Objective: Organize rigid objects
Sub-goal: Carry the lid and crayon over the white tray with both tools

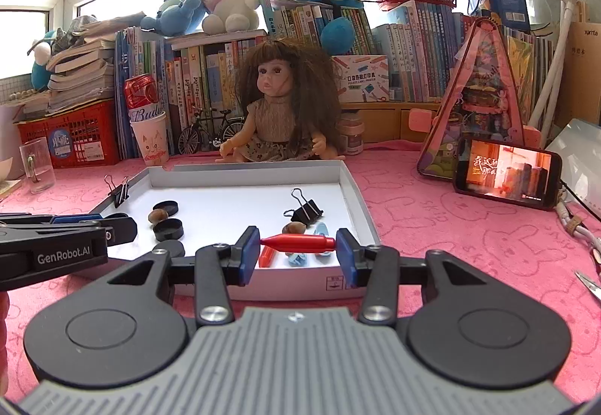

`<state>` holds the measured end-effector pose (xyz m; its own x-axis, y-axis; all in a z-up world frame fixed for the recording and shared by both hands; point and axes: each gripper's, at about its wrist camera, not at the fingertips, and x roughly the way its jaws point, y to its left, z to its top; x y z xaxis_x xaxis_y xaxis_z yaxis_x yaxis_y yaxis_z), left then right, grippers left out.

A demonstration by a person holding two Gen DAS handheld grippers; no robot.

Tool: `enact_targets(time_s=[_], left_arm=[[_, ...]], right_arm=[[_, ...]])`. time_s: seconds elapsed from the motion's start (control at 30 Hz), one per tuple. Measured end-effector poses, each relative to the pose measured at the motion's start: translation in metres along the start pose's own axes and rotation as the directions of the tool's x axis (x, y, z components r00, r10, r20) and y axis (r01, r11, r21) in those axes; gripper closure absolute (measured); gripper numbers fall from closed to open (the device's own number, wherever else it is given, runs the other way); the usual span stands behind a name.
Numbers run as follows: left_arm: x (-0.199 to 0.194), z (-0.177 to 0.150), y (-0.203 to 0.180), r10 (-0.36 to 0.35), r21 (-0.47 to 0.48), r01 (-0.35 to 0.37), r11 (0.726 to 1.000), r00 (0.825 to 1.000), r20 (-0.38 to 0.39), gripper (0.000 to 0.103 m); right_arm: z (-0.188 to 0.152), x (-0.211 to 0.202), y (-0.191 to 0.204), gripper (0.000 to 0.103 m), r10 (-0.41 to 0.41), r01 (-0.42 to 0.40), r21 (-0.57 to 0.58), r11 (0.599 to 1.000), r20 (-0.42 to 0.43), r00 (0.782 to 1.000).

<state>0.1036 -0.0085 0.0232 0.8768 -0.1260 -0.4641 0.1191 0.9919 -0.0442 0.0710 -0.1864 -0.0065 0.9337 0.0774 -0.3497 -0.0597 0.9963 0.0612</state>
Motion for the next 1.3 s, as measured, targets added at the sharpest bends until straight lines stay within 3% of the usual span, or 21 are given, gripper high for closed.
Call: enact_targets(time_s=[0.63,1.3], left_arm=[[0.048,0.021,0.026,0.038,-0.041,-0.042,0.998,0.996,-0.081,0.073],[0.111,0.042,0.046,0.064,-0.049,-0.072,0.996,0.986,-0.156,0.073]], right_arm=[[0.011,0.033,-0.002,0.054,0.04,-0.04,0.006,0.999,-0.019,0.999],[0.024,0.084,0.0,0.054,0.153,-0.153,0.005,0.988,-0.055,0.987]])
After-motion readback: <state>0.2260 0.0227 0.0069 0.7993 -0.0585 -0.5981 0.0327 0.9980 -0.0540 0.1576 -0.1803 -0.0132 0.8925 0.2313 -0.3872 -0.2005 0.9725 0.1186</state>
